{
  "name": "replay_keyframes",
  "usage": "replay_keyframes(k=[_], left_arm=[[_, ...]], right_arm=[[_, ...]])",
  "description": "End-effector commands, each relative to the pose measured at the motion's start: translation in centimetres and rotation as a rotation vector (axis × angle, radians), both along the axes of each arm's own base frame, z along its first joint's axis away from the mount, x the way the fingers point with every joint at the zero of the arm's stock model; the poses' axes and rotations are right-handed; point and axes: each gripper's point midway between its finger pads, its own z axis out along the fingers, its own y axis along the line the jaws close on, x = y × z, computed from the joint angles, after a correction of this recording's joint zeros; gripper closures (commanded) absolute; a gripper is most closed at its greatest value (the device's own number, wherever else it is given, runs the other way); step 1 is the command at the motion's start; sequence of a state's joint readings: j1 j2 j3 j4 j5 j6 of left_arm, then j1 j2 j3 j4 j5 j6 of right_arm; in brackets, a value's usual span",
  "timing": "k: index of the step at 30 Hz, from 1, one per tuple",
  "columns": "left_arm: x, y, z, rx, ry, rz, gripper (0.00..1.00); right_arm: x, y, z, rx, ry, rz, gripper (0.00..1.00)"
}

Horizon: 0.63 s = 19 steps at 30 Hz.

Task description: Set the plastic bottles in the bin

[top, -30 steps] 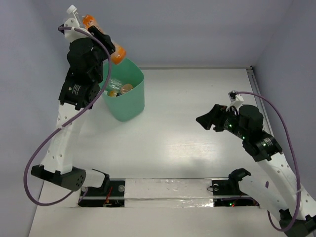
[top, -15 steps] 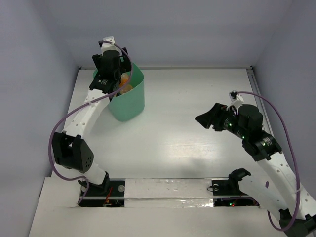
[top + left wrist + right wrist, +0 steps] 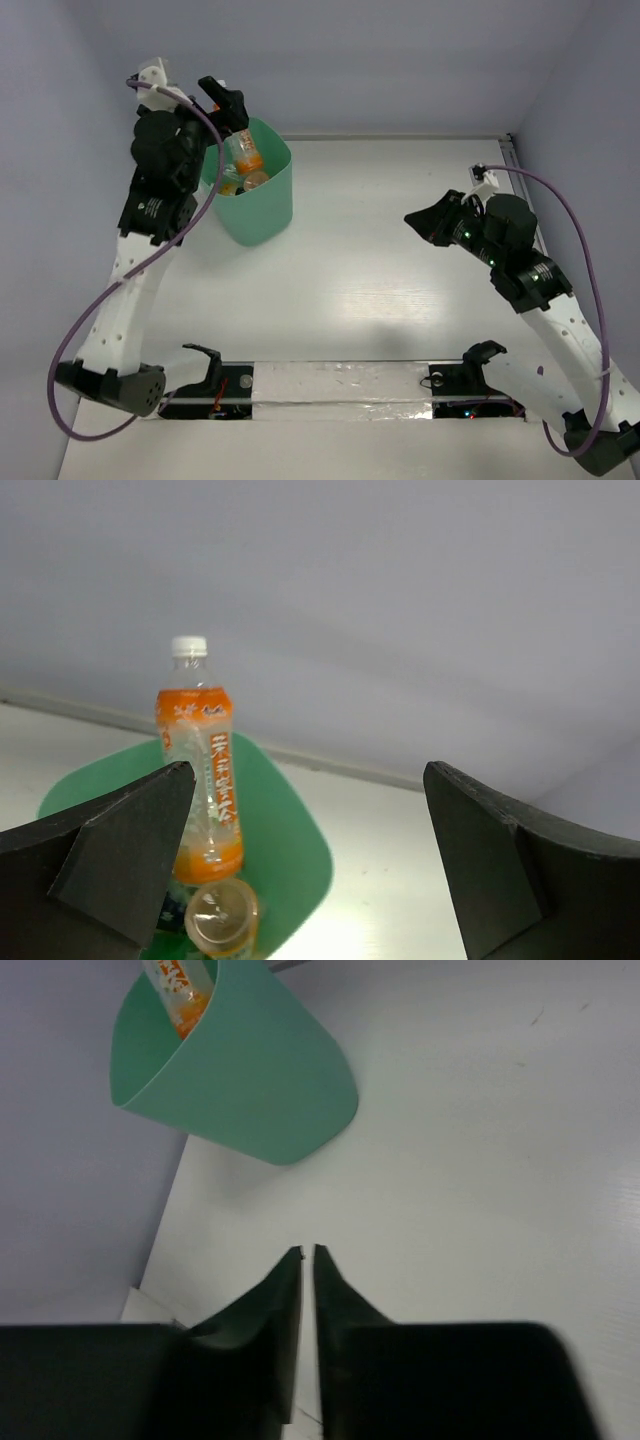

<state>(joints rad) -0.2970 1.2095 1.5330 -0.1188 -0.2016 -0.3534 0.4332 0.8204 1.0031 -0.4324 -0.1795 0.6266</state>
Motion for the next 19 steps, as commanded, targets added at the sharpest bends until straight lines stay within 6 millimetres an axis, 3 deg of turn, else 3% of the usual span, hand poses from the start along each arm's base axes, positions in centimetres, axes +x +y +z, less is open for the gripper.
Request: replay_keyframes(k=[1, 5, 6, 7, 9, 10, 12, 15, 19], left_arm=[[-4.1, 0.1, 4.3, -0.071, -0.078, -0.062, 0.01], [-8.3, 0.7, 5.4, -0.098, -0.065, -0.094, 0.01], [-9.3, 0.9, 6.2, -0.110, -0.077, -0.097, 0.01], [-10.7, 1.3, 6.8, -0.123, -0.092, -0.101, 0.01], [-13.0, 2.0, 7.1, -0.141, -0.100, -0.098, 0.01], [-13.7, 2.3, 7.1, -0.152, -0.102, -0.092, 0.01], [-15.4, 2.9, 6.8, -0.175, -0.110, -0.086, 0.01], [-16.3, 3.2, 5.8, -0.176, -0.088, -0.087, 0.01], [-15.5, 2.6, 2.5, -0.178, 0.016, -0.092, 0.01]], right_arm=[[0.5, -0.6, 6.8, 0.058, -0.194, -0.041, 0.94], [-0.8, -3.2, 13.0, 0.075, -0.365, -0.132, 0.98], [-2.2, -4.4, 16.0, 0.098, -0.440, -0.158, 0.96], [-2.8, -5.2, 17.2, 0.099, -0.472, -0.187, 0.92], [-3.8, -7.7, 19.3, 0.091, -0.541, -0.289, 0.53], [-4.1, -9.2, 20.3, 0.096, -0.560, -0.358, 0.20], [-4.4, -10.5, 20.4, 0.093, -0.564, -0.415, 0.00], [-3.9, -11.6, 18.8, 0.070, -0.521, -0.484, 0.00], [-2.5, -11.5, 15.7, 0.010, -0.427, -0.505, 0.00]])
